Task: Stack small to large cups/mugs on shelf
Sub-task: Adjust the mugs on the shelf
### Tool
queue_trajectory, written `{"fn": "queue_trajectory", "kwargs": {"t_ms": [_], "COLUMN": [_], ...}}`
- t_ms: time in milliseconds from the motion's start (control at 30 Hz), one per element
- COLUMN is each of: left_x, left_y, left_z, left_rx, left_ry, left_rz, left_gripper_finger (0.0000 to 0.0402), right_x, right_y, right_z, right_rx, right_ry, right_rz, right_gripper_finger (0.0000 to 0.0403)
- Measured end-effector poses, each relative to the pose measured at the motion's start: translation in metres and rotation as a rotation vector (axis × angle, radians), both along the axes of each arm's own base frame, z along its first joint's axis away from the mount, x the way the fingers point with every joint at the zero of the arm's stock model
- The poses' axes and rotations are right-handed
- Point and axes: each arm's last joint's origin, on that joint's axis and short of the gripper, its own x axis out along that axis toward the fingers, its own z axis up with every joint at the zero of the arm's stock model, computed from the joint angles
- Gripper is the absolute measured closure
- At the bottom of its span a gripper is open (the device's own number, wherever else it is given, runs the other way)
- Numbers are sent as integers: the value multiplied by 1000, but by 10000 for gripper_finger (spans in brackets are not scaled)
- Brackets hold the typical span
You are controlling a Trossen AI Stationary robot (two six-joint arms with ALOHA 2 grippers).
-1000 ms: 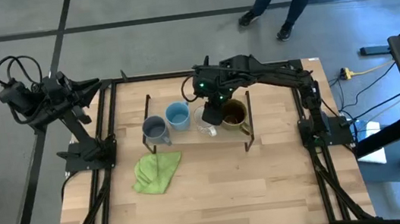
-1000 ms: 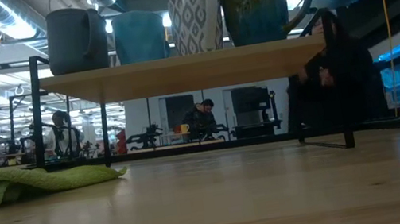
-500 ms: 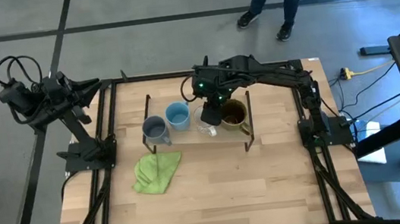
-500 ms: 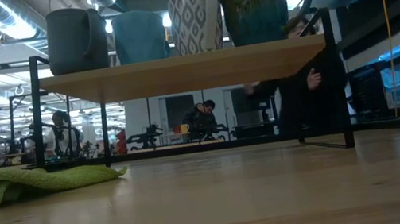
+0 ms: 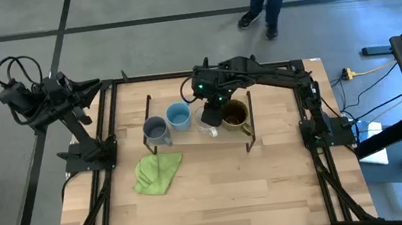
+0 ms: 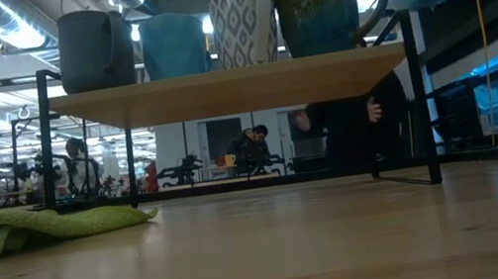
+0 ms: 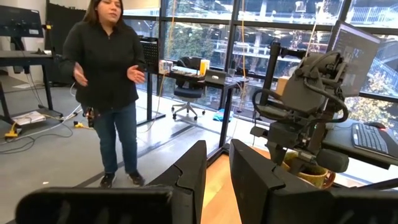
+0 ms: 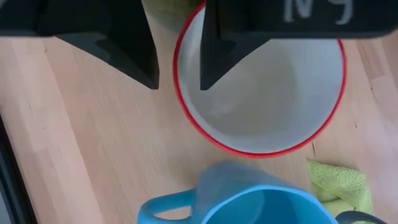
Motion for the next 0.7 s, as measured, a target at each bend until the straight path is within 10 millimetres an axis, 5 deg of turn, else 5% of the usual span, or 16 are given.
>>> {"fn": "queue_trajectory", "kwargs": {"t_ms": [367,700], "left_x": [0,0], "left_y": [0,0], "left_z": [0,0], "left_rx": [1,1], "left_ry": [0,0], "left_rz": [0,0], "left_gripper_finger": [335,335], "right_x": [-1,-2], "right_y": [-9,-10], "right_z": [0,0], "right_rx": [-7,-11], "right_ry": [2,2], "right_rz": [-16,-8], "right_gripper_finger": [348,365]}}
